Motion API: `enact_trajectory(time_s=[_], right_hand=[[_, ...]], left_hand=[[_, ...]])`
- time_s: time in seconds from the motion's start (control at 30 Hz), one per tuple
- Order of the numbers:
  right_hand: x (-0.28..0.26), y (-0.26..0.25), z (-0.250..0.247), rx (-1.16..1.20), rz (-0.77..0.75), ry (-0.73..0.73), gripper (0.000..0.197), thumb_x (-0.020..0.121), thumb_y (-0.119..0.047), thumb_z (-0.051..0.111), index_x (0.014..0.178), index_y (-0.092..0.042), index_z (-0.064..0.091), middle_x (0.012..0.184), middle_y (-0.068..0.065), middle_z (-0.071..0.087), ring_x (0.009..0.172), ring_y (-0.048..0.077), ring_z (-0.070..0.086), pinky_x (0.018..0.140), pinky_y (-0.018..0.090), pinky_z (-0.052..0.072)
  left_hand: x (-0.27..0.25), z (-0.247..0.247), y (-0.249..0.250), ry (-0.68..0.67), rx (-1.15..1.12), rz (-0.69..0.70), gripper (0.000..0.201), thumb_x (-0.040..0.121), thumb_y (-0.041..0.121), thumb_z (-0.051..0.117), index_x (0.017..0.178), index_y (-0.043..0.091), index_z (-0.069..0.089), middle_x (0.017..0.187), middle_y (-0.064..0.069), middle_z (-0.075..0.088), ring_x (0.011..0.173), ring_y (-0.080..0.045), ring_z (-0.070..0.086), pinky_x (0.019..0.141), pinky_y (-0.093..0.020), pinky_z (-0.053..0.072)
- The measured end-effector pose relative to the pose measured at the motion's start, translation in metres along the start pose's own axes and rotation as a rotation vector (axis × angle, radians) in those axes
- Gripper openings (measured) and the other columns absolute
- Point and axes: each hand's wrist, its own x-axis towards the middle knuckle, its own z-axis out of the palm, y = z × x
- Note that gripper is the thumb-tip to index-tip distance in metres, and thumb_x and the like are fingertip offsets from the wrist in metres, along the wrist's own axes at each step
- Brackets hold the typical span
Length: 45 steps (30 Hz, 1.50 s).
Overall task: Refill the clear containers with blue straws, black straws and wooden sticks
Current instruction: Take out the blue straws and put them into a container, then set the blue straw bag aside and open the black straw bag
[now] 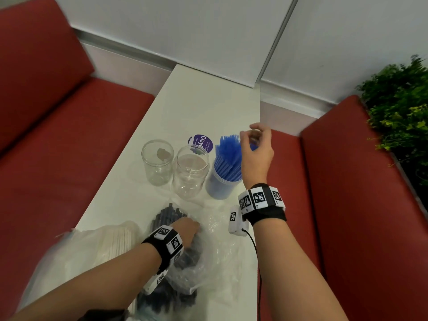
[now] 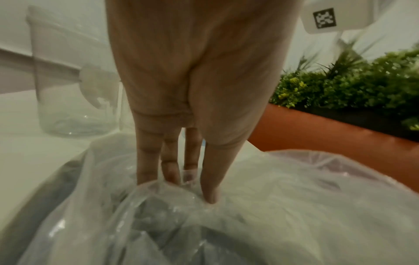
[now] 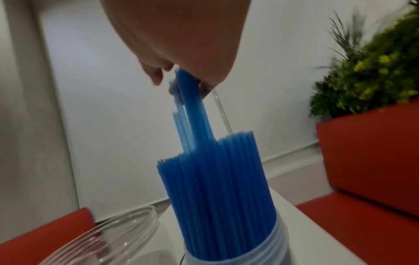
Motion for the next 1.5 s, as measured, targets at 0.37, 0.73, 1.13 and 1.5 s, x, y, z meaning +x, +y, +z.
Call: enact_trajectory(time_s=[0.37, 0.73, 1.13, 1.5], right_hand=[[-0.032, 0.031, 0.008, -1.053, -0.086, -0.564, 0.074, 0.107, -0.054, 0.027, 0.164, -0.013, 0.002, 0.171, 0.012, -0.003, 0.157, 0.032, -0.012, 0.125, 0.051, -0.008], [-0.091, -0.023, -0.056, -0.562, 0.456, -0.606, 0.041, 0.100, -0.050, 0.054, 0.129, -0.021, 0.059, 0.128, 0.002, 0.065, 0.108, 0.021, 0.062, 0.083, 0.033, 0.043], [-0.144, -0.030, -0.083, -0.072, 0.940, -0.872, 0.057, 0.076, -0.026, 0.088, 0.123, -0.019, 0.057, 0.094, 0.013, 0.069, 0.075, 0.027, 0.074, 0.073, 0.042, 0.063], [-0.129, -0.067, -0.125, -0.161, 0.432, -0.259, 0.026, 0.090, 0.013, 0.055, 0.095, -0.012, 0.061, 0.073, 0.009, 0.059, 0.042, 0.005, 0.051, 0.039, 0.019, 0.038]], left_hand=[[-0.023, -0.028, -0.016, 0.132, 0.108, -0.135, 0.031, 0.090, 0.037, 0.053, 0.114, 0.020, 0.061, 0.122, -0.005, 0.048, 0.116, -0.029, 0.046, 0.096, -0.042, 0.038], [-0.060, -0.066, -0.038, 0.411, -0.623, -0.101, 0.031, 0.087, 0.034, 0.063, 0.064, 0.018, 0.051, 0.062, 0.005, 0.052, 0.060, -0.014, 0.049, 0.056, -0.025, 0.036], [-0.102, -0.114, -0.024, 0.585, -0.947, -0.262, 0.040, 0.094, 0.034, 0.056, 0.062, 0.011, 0.052, 0.058, -0.004, 0.052, 0.057, -0.023, 0.054, 0.065, -0.033, 0.046], [-0.156, -0.155, -0.067, 0.571, -0.834, -0.063, 0.045, 0.077, -0.011, 0.046, 0.073, 0.021, 0.078, 0.097, -0.007, 0.063, 0.060, -0.020, 0.062, 0.054, -0.025, 0.055]])
